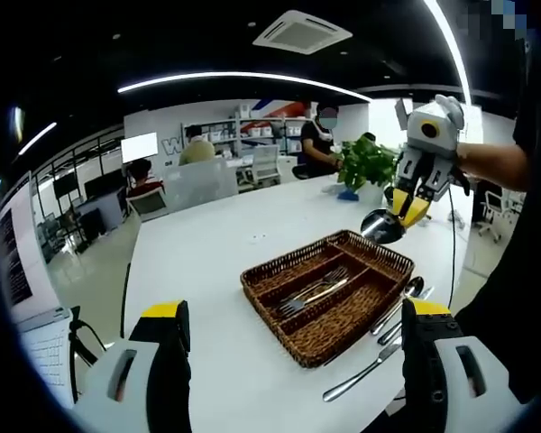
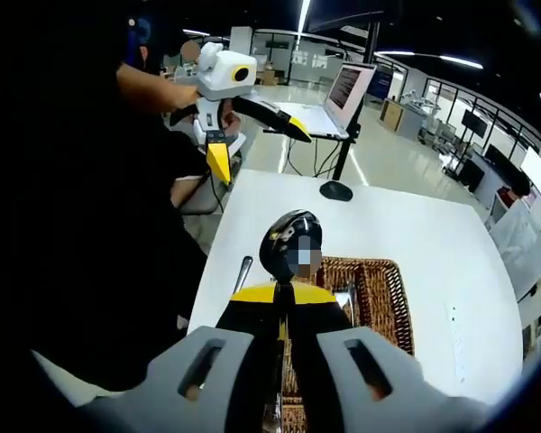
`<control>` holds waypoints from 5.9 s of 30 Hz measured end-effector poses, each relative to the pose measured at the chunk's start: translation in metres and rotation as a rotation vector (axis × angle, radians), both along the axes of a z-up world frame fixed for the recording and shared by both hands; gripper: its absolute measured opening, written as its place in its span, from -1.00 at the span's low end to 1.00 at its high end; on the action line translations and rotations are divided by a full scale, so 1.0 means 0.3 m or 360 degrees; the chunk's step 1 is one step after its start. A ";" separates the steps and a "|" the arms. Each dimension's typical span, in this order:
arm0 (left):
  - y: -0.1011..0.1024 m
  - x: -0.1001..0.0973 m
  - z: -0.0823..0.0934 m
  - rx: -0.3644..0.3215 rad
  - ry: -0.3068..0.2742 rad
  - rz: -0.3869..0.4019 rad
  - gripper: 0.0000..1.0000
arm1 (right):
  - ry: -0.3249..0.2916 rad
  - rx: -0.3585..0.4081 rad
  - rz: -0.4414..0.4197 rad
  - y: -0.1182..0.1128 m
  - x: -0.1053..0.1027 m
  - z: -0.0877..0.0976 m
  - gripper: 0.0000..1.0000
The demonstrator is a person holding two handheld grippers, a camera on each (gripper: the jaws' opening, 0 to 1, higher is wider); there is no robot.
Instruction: Arrange the knives, forks, and spoons in their matching storage slots by inserting each utensil handle-first until every utensil is classified and aligned in the correct compartment
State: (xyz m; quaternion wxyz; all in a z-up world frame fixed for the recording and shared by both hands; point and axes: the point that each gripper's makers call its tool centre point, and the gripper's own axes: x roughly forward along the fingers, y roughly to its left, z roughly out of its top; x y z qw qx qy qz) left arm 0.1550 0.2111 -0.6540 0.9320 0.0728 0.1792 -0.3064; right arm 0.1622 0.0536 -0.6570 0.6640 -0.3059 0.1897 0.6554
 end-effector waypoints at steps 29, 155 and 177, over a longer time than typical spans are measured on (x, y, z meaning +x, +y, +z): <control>0.011 0.042 0.032 -0.0009 0.0008 0.0036 0.99 | -0.0132 -0.0024 -0.0009 -0.041 0.279 0.063 -0.99; 0.139 0.155 -0.034 -0.0051 0.0115 0.0008 0.99 | -0.0337 -0.0965 0.0121 0.061 0.757 -0.670 -1.00; 0.132 0.144 -0.034 -0.0040 0.0119 -0.0002 0.98 | -0.0427 -0.0843 -0.0006 0.067 0.764 -0.707 -0.98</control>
